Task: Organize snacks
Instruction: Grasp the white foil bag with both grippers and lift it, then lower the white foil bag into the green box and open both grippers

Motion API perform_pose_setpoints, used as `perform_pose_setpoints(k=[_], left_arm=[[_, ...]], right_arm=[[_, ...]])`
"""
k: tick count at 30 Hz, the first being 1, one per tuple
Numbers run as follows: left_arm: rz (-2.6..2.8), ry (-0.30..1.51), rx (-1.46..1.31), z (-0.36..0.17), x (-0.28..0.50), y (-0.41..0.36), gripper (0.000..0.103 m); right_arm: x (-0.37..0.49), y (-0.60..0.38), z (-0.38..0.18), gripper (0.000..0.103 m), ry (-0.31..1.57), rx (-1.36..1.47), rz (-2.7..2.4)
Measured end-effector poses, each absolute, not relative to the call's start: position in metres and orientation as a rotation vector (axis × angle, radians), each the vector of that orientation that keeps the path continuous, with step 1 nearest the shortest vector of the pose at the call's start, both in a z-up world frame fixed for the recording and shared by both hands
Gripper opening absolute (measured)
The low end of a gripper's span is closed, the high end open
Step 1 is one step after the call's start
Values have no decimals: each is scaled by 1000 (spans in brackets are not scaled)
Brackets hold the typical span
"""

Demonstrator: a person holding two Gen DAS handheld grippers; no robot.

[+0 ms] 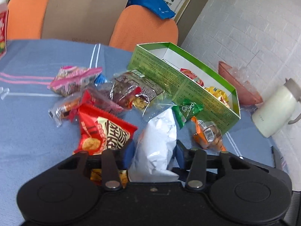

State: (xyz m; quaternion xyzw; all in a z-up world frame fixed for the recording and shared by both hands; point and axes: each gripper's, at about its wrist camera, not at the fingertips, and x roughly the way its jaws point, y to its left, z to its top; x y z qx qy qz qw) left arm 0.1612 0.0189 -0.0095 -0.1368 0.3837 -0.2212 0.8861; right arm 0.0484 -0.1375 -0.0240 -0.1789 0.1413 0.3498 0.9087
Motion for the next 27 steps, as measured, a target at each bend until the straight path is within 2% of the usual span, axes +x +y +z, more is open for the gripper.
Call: perform_pose_setpoints(k=[3,4,8,12,15,16,20,27], left_arm=[[-465,810,-359,-13,163,33,103],[-468,814,-381,-13,163,37,103],[-475,836,-448,-15,165,44,103],[-498,858,-496,-15,164,40,103],[-503,849,-499,-11,161,31,103],[-514,842,-508,-9,160,30,103],[-579,815,-563,0,163,23,103],[-676,754,-543,29,181,-21,103]], right_arm=[[60,-155,-23,87,370,-222,705],[66,-159,-23,92,407,-175,690],[88,-162,-25,103,489,-42,648],[106,-144,-31,103,552,-52,662],[112,-142,-29,103,527,-52,618],[112,-143,-28,85,510,-64,579],[101,-164,-23,70,443,-37,540],[92,-198,-6,67,319,-62,435]])
